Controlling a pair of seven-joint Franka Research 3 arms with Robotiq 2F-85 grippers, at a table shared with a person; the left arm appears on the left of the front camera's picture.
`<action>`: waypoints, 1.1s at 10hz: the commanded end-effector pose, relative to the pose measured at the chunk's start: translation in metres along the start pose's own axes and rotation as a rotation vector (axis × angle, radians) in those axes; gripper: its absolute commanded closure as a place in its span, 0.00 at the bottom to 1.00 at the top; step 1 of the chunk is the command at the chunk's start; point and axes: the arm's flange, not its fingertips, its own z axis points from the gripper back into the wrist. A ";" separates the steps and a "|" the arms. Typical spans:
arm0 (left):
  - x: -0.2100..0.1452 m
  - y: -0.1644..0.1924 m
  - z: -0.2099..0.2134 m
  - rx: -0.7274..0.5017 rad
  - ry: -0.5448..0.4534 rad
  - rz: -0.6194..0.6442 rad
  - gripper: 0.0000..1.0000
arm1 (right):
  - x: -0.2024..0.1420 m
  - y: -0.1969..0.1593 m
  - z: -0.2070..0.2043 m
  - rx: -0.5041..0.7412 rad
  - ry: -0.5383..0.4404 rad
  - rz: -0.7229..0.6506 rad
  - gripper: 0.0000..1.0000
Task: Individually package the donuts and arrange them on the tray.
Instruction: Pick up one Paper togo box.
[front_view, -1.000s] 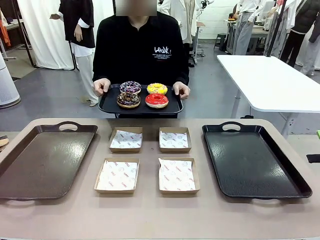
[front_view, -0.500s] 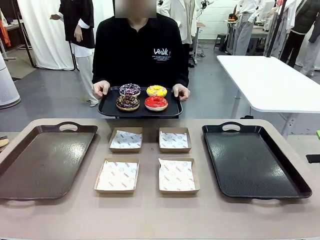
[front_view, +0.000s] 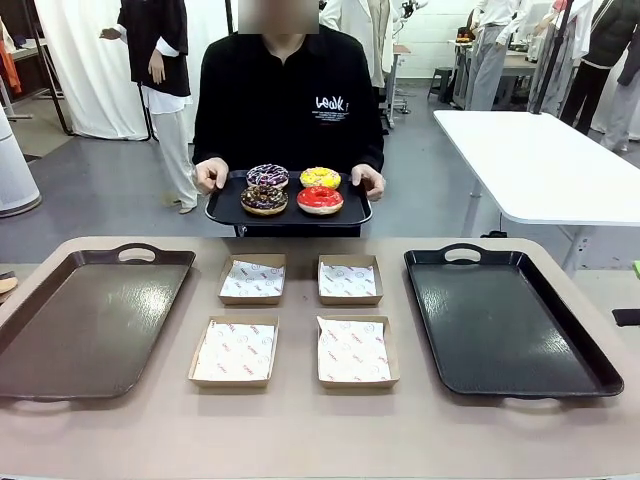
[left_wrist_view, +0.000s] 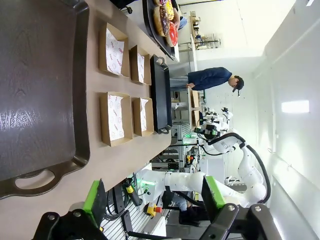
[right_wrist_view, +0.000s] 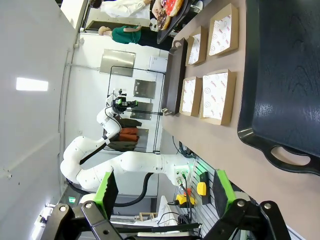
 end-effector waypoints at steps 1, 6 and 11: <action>0.000 0.000 0.000 -0.011 -0.004 -0.001 0.00 | 0.001 -0.001 0.000 0.021 -0.009 0.005 0.00; 0.042 -0.072 -0.049 0.285 -0.025 -0.143 0.00 | 0.001 -0.001 0.000 0.021 -0.009 0.005 0.00; 0.133 -0.165 -0.237 0.754 0.088 -0.216 0.00 | 0.001 -0.001 0.000 0.021 -0.009 0.005 0.00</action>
